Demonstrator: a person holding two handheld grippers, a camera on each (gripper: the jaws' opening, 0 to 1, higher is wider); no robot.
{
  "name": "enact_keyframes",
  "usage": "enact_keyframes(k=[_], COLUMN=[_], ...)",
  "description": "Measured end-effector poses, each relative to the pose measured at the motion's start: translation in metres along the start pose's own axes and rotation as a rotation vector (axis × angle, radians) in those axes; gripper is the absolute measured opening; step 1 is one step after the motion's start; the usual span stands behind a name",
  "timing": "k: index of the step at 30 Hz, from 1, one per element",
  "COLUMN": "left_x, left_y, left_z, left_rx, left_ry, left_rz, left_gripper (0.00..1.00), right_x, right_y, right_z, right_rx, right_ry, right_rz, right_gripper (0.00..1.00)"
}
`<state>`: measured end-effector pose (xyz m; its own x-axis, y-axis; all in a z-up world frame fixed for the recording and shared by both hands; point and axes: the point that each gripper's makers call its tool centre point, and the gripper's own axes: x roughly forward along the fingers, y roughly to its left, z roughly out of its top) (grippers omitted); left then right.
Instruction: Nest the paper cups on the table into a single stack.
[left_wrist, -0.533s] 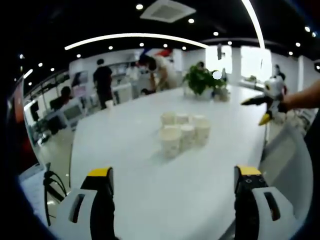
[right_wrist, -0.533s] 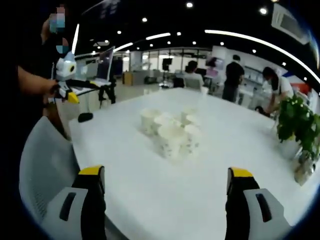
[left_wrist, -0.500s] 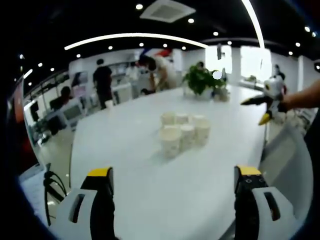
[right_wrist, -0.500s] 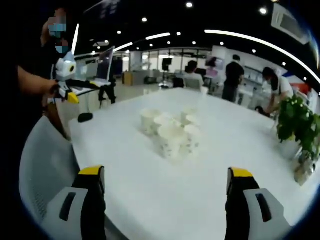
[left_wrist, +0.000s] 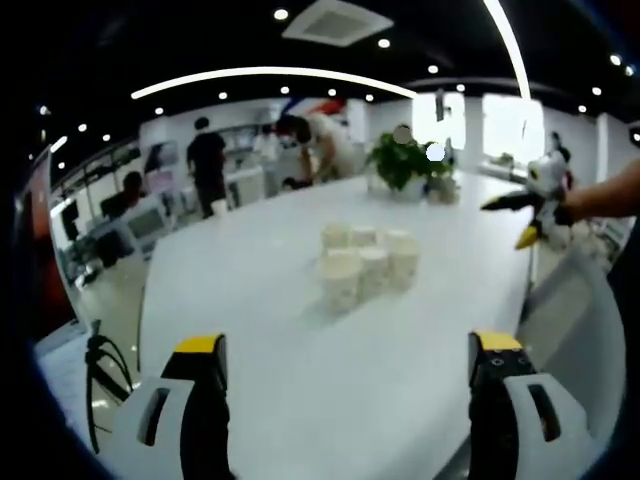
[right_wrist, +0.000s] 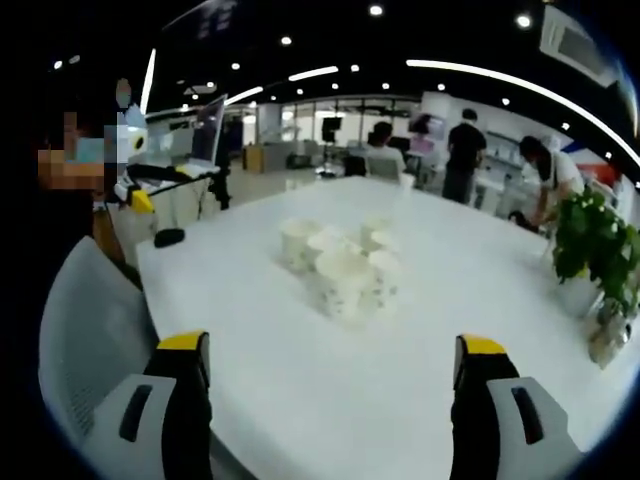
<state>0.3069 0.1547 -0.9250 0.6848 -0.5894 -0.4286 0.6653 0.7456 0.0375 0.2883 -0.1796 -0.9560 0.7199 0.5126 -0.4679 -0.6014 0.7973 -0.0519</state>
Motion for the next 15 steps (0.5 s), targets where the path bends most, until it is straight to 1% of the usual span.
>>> enact_keyframes(k=[7,10,13,15], left_x=[-0.001,-0.002,-0.003,-0.003], left_y=[-0.006,-0.01,-0.011,-0.011], left_z=[-0.002,-0.003,-0.004,-0.005], left_rx=[-0.013,-0.016,-0.03,-0.026], left_ry=[-0.002,-0.006,-0.006,-0.007], left_rz=[0.0,0.0,-0.002,0.0], left_gripper=[1.0,1.0,1.0,1.0], right_x=[0.005,0.014,0.024,0.027], right_y=[0.0,-0.001,-0.002,-0.002], right_z=[-0.001,0.001,0.001,0.004], right_rx=[0.01,0.025,0.018,0.017], right_ry=[-0.007,-0.018,-0.016,-0.021], right_rz=[-0.001,0.0,0.001,0.005], right_gripper=[1.0,1.0,1.0,1.0])
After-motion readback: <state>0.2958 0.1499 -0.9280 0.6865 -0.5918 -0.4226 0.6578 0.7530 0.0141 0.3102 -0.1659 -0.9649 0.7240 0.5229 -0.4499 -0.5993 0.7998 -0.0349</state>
